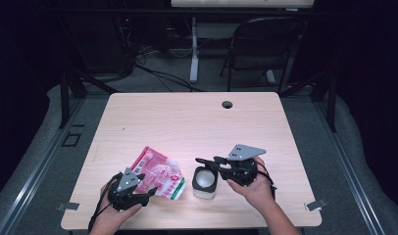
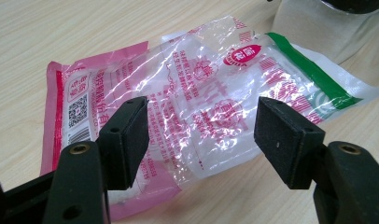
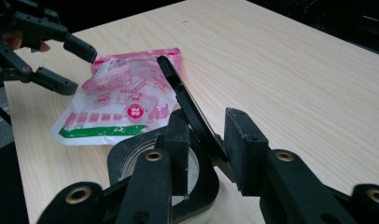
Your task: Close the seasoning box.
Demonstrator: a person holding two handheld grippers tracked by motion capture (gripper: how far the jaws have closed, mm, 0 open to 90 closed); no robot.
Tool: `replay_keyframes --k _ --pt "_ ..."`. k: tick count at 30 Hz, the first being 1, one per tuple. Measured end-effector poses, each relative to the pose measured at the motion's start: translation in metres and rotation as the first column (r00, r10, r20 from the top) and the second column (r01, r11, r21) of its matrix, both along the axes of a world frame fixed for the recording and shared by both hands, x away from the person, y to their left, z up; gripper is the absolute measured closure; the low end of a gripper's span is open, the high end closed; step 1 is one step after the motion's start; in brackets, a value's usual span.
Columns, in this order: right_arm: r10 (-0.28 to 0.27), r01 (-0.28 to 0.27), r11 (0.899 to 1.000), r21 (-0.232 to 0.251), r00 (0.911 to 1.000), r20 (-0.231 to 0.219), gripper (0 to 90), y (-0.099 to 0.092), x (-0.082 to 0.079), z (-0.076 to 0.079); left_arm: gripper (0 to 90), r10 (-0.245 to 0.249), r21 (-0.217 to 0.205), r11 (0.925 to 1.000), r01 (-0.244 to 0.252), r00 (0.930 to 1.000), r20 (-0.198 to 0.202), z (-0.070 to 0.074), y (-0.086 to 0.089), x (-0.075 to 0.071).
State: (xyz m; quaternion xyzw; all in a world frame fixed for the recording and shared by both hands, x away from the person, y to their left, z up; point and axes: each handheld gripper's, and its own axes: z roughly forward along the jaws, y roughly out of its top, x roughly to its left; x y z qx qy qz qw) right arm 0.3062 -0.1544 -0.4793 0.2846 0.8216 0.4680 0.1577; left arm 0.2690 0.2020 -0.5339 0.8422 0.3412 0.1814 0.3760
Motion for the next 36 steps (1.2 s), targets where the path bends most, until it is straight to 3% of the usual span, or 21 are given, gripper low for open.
replay_keyframes --k 21,36 --pt "0.028 -0.029 0.999 -0.025 0.9994 -0.022 57.3 0.006 -0.007 -0.012 35.6 -0.004 0.007 1.0 0.004 1.0 0.0 -0.003 -0.002 0.006" --pt "0.037 -0.038 0.999 -0.03 0.9991 -0.021 53.9 0.008 -0.009 -0.014 36.6 0.001 0.016 0.9999 -0.001 0.9999 -0.013 -0.003 0.0 0.007"
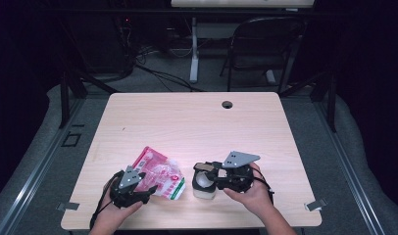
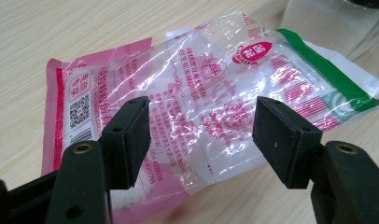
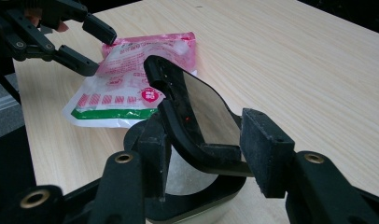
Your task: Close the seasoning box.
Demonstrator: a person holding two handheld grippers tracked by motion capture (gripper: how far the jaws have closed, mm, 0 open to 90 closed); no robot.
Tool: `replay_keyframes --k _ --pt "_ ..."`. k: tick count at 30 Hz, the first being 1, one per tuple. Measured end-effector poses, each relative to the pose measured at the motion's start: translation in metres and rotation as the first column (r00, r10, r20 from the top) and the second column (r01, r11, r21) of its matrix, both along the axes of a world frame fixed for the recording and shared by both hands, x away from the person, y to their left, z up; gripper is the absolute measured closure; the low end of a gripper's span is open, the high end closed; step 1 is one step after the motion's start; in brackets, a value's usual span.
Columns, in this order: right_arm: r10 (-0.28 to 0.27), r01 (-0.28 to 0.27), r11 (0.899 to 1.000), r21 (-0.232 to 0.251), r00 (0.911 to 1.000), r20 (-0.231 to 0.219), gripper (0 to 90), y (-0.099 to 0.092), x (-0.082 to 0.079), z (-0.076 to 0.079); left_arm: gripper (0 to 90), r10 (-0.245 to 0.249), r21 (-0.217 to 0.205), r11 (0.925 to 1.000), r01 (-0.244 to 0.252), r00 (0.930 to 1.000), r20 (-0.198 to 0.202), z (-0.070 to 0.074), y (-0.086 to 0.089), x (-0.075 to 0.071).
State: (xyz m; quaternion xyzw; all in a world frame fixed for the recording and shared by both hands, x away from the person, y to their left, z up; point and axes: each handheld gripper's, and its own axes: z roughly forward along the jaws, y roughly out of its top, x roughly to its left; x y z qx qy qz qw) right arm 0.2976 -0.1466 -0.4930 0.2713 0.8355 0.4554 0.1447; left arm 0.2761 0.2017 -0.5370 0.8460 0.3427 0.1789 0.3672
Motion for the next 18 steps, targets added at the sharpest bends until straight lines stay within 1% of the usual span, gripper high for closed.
replay_keyframes --k 6,11,13,15,18 --pt "0.001 -0.001 1.0 -0.006 1.0 0.005 52.4 0.0016 -0.0019 -0.0003 37.2 0.001 0.0 1.0 -0.001 1.0 0.002 -0.0003 -0.0015 -0.0007" --pt "0.002 -0.001 1.0 -0.024 0.9998 0.018 50.9 0.0039 -0.0055 -0.0007 37.5 0.002 0.012 0.9999 -0.002 1.0 0.009 0.0001 -0.0029 -0.0018" --pt "0.003 -0.003 1.0 -0.024 0.9998 0.02 50.8 0.0042 -0.006 -0.0005 40.6 0.003 0.01 0.9999 -0.003 0.9999 0.015 0.0001 -0.0029 -0.0024" --pt "0.006 -0.005 1.0 -0.024 0.9998 0.018 50.6 0.0046 -0.0074 0.0001 42.2 0.009 0.004 1.0 -0.009 0.9995 0.031 0.0011 -0.0025 -0.0034" --pt "0.009 -0.009 1.0 -0.024 0.9998 0.02 50.3 0.0049 -0.008 0.0 42.9 0.009 -0.009 0.9999 -0.008 0.9994 0.034 0.0022 -0.0015 -0.0029"
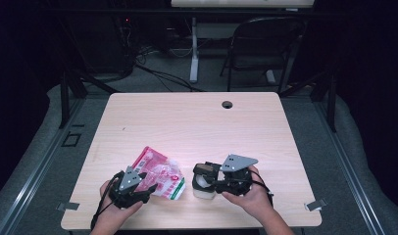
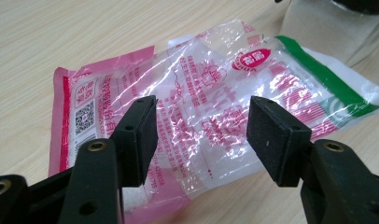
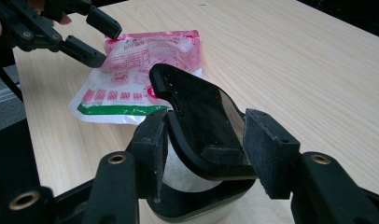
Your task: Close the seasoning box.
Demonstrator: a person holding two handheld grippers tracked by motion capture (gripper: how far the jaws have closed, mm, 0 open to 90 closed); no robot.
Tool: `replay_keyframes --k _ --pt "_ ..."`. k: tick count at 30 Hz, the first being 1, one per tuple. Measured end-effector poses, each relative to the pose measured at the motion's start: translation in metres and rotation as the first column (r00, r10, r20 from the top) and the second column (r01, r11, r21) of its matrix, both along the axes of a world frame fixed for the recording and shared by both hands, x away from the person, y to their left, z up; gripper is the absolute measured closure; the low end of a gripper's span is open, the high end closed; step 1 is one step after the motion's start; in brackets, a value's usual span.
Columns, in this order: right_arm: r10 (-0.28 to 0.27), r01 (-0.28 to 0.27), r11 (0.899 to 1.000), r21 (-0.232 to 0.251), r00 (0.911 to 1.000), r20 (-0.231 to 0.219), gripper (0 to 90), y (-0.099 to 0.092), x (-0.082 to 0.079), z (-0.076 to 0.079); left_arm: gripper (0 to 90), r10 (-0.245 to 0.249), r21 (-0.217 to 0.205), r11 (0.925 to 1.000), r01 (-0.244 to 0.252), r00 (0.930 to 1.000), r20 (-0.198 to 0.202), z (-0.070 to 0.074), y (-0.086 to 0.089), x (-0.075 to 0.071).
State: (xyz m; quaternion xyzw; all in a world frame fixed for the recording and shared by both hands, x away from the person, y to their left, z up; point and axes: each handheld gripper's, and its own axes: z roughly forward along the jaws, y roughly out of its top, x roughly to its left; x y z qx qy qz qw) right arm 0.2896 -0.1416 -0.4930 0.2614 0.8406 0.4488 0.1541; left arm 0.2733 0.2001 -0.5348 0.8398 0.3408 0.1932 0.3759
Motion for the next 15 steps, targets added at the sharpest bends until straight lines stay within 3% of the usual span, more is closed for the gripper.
replay_keyframes --k 6,15 --pt "0.006 -0.006 1.0 -0.011 1.0 0.006 49.1 0.0021 -0.0022 -0.0007 44.9 0.014 0.029 0.9995 -0.014 0.9998 -0.015 -0.0041 -0.0001 0.0016" --pt "0.02 -0.019 0.999 -0.043 0.9998 0.01 47.5 0.0058 -0.0048 -0.0028 44.3 0.028 0.015 0.9995 -0.028 0.9994 -0.022 -0.0037 0.0046 0.0029"
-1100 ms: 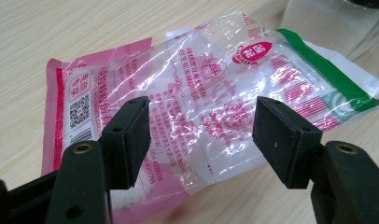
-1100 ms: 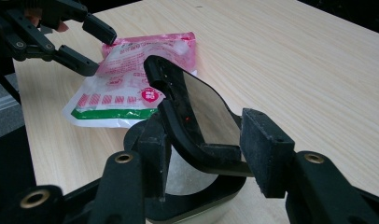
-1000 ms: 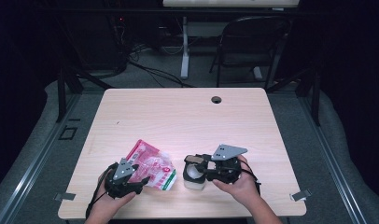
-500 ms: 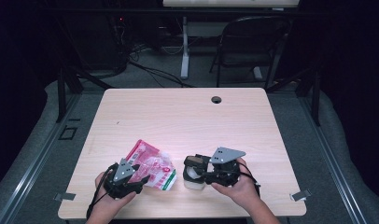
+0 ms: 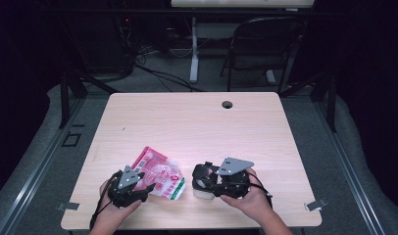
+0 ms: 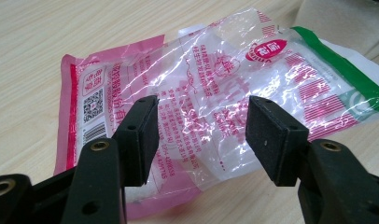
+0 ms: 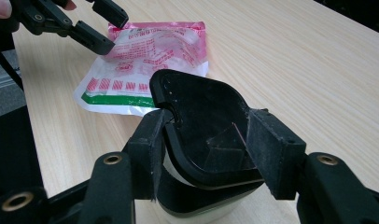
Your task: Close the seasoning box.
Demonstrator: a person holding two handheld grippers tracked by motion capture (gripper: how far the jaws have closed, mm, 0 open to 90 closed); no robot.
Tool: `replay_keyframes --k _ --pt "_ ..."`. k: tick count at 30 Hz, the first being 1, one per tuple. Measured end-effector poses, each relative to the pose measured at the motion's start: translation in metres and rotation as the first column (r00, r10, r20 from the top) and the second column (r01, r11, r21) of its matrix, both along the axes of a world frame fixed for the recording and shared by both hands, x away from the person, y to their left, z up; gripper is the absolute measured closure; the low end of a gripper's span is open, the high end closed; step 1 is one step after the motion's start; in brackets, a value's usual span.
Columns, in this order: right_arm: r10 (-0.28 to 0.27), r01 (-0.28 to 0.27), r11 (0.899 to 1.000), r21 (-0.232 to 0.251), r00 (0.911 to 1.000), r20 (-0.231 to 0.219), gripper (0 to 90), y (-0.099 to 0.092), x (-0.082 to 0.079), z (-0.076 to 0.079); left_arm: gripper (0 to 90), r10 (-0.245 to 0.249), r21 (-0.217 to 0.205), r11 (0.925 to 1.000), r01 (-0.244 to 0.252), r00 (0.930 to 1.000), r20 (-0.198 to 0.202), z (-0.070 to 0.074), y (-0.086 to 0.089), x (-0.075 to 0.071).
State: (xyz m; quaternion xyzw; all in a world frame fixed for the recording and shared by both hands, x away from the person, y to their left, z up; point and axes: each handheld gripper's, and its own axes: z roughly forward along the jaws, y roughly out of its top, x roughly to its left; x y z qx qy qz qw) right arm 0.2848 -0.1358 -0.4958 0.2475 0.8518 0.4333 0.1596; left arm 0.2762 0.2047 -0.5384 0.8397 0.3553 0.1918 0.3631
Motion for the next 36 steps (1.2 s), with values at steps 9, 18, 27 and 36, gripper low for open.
replay_keyframes --k 9,18,27,36 --pt "0.015 -0.015 1.0 0.0 0.9998 -0.016 46.1 0.0 -0.002 0.0 44.2 0.003 -0.003 1.0 -0.003 1.0 0.001 0.0 0.0 0.0" --pt "0.029 -0.029 0.999 0.025 0.9993 -0.025 45.6 0.001 -0.005 0.001 44.2 0.009 -0.01 0.9999 -0.009 1.0 0.004 0.001 0.0 -0.001" --pt "0.013 -0.011 0.999 0.047 0.9986 -0.052 45.7 -0.003 -0.001 0.001 44.2 0.011 -0.01 0.9999 -0.011 0.9999 0.002 0.0 0.001 0.0" --pt "-0.025 0.03 0.997 0.07 0.9975 -0.066 45.6 -0.011 0.004 0.002 44.2 0.015 -0.013 0.9998 -0.015 0.9999 0.001 -0.001 0.002 0.001"
